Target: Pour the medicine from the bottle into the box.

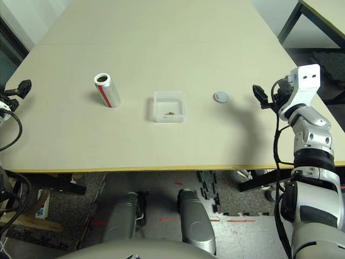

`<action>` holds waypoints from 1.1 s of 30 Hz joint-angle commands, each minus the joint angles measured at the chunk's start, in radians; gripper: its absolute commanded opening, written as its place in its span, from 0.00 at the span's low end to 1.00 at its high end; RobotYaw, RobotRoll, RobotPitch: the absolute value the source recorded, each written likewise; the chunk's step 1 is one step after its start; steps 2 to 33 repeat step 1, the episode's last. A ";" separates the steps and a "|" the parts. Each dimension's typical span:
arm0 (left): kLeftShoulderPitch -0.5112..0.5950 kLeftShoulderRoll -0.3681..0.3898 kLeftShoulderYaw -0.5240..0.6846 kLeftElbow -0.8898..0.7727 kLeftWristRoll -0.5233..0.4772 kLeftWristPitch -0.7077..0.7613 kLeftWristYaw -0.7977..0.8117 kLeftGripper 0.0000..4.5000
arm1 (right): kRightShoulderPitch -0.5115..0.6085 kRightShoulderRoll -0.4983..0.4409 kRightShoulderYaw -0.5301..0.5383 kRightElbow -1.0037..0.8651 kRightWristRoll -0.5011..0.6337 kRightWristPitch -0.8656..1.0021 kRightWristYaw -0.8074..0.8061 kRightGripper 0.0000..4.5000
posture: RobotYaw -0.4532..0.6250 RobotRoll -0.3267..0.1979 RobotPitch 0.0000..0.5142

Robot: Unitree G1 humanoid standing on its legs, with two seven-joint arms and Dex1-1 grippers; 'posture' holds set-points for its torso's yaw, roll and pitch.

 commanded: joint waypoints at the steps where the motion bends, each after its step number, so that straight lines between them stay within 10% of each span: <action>1: -0.003 0.012 -0.009 0.022 0.016 -0.013 0.006 0.99 | 0.005 -0.001 -0.013 0.026 0.012 -0.010 -0.007 1.00 | 0.26 0.62 0.33; 33: -0.003 0.012 -0.009 0.022 0.016 -0.013 0.006 0.99 | 0.005 -0.001 -0.013 0.026 0.012 -0.010 -0.007 1.00 | 0.26 0.62 0.33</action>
